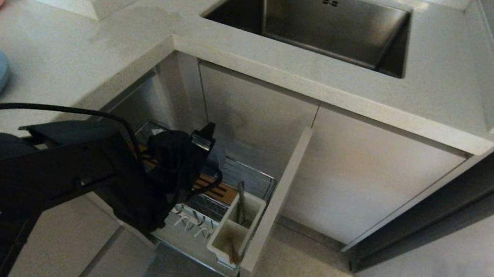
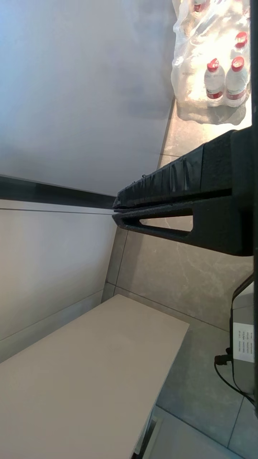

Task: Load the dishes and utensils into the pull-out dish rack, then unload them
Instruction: Pick up the bowl and place it in the cupboard, then pick up the chopsticks and place it in the cupboard

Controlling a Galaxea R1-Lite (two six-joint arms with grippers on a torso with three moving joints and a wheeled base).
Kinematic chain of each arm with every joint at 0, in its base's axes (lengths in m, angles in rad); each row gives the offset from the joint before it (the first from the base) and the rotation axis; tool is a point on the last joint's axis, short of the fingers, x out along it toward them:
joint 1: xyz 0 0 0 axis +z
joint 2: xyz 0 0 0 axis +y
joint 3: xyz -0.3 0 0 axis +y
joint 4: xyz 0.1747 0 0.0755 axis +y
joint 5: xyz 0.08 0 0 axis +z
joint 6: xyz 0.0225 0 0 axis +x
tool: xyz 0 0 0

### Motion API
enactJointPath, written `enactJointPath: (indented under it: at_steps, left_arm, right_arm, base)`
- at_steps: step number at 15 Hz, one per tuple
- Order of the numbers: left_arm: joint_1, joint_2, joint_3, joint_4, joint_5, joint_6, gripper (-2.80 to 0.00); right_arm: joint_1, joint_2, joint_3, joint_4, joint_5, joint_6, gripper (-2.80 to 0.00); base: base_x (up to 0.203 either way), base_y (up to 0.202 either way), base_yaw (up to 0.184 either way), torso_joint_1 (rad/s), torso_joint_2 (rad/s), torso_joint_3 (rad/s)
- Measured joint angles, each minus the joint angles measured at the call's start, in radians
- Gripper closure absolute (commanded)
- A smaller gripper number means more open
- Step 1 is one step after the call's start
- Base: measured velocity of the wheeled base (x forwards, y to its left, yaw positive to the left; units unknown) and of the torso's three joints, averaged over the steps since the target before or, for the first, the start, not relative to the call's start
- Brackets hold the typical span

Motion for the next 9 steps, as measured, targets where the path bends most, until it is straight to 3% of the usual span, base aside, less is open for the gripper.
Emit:
enactJointPath:
  at_steps: [9]
  left_arm:
    - [-0.029, -0.199, 0.101, 0.208, 0.051, -0.003, -2.80]
  right_arm:
    - [0.000, 0.000, 0.000, 0.000, 0.000, 0.000, 0.00]
  base:
    - [0.000, 0.000, 0.000, 0.000, 0.00, 0.000]
